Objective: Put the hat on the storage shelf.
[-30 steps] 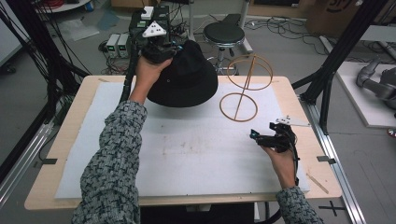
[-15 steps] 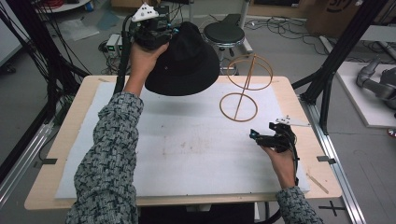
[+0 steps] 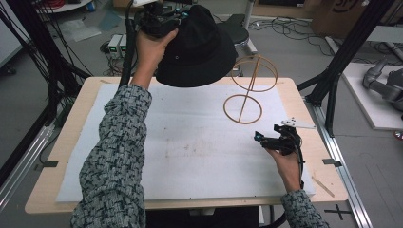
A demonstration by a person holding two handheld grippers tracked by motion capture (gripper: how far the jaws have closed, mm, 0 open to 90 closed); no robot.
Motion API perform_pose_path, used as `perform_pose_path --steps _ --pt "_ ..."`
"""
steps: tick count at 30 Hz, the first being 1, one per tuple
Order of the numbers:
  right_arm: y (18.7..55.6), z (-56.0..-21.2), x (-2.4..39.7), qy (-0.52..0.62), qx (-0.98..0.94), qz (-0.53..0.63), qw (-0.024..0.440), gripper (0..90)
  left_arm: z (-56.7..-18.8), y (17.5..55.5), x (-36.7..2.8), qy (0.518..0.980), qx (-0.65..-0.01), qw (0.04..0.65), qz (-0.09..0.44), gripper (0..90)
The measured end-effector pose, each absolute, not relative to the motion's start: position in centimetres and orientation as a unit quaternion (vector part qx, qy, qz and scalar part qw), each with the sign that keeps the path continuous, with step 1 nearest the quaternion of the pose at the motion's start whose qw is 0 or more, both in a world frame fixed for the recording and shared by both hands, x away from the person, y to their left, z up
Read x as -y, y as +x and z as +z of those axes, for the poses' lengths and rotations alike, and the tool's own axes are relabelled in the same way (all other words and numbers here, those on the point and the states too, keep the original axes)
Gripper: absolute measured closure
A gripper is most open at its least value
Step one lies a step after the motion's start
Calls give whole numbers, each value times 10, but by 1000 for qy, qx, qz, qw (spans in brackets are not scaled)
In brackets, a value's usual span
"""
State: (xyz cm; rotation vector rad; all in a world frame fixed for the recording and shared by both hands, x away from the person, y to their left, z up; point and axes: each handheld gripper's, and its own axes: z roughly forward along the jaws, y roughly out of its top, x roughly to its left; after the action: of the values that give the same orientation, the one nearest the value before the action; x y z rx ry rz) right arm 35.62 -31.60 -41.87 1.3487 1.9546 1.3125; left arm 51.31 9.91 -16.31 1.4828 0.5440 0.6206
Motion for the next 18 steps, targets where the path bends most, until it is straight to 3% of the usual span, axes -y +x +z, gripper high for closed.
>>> perform_pose_path --steps 18 --pt "356 -417 316 478 -704 482 209 51 -162 526 -41 661 -186 697 206 869"
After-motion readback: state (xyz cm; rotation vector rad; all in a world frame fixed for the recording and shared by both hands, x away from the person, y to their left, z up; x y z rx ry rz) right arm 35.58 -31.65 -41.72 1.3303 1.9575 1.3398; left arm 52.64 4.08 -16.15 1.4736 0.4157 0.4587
